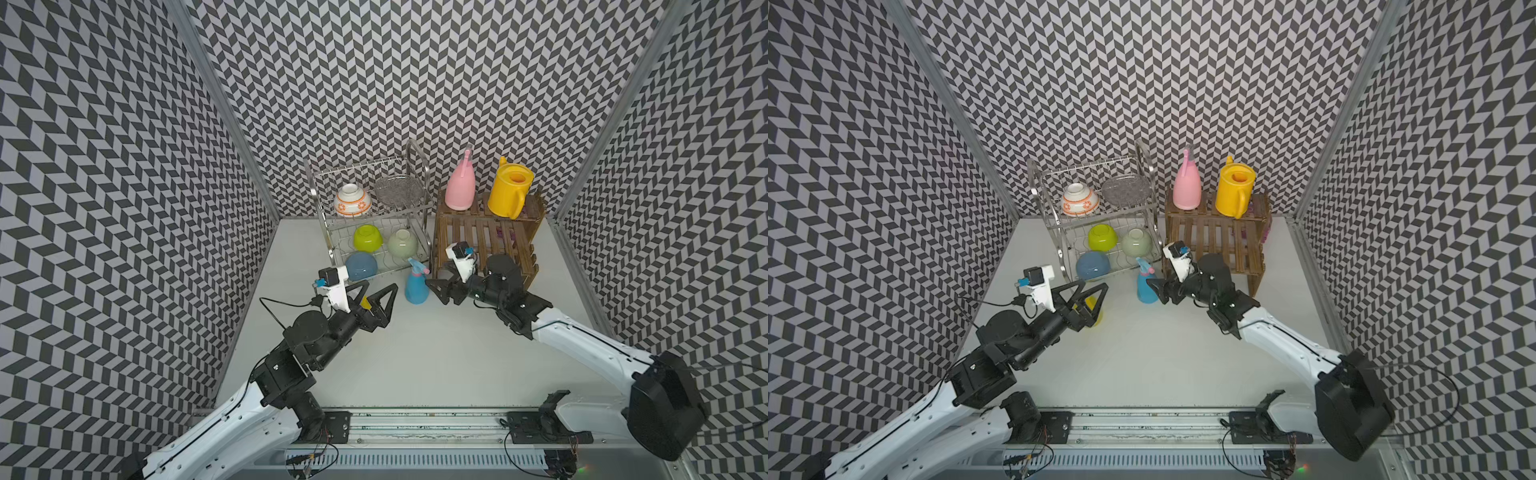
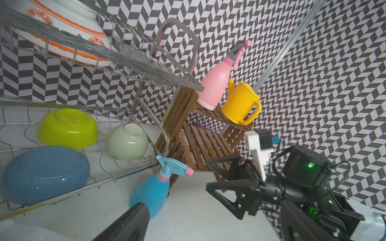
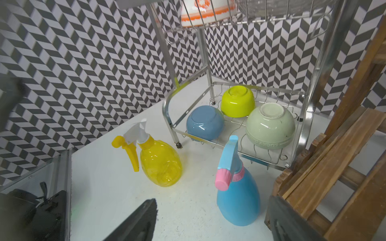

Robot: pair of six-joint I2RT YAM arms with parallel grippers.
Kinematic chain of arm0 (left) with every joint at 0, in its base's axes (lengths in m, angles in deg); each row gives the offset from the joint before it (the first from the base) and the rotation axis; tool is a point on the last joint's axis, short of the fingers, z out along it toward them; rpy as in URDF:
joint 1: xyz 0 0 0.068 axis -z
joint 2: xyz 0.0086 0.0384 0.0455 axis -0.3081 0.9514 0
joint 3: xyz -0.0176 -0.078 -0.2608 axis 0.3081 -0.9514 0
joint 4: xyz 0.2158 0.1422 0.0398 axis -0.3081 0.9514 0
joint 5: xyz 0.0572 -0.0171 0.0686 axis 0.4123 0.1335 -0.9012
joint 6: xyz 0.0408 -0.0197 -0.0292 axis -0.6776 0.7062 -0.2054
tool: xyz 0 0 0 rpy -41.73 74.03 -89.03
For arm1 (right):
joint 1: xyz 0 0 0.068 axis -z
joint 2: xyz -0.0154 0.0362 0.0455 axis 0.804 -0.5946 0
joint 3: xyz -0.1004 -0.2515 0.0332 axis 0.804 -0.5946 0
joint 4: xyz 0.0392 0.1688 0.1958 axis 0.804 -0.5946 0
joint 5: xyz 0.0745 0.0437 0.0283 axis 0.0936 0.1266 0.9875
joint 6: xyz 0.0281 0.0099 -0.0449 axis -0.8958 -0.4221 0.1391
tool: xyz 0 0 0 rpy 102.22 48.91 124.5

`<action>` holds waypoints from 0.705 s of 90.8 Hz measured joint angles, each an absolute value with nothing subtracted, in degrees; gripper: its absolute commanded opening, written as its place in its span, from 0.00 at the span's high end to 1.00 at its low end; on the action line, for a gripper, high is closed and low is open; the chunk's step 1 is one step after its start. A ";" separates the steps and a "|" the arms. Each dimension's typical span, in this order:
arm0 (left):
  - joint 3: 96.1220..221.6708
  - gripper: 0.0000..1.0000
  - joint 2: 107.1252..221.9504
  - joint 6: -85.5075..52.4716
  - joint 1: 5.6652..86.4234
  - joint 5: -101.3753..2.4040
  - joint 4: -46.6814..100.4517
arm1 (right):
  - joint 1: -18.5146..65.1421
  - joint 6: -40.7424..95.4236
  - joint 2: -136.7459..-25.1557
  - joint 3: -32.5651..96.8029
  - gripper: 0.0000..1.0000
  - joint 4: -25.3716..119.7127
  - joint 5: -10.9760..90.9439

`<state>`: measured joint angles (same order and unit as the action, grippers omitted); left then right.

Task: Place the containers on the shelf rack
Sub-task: 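Pick up a container from the center of the board.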

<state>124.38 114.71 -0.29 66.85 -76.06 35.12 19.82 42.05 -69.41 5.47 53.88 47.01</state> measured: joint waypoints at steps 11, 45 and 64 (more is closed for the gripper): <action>124.14 0.00 113.23 -1.07 66.76 -77.11 35.01 | 19.63 41.87 -75.33 10.22 0.22 51.61 46.12; 124.01 0.00 113.12 -2.49 66.76 -78.60 34.73 | 19.50 42.20 -83.61 17.23 0.39 48.13 44.52; 123.94 0.00 113.66 -2.62 66.76 -78.58 34.71 | 19.26 42.62 -86.17 19.29 0.52 47.89 44.91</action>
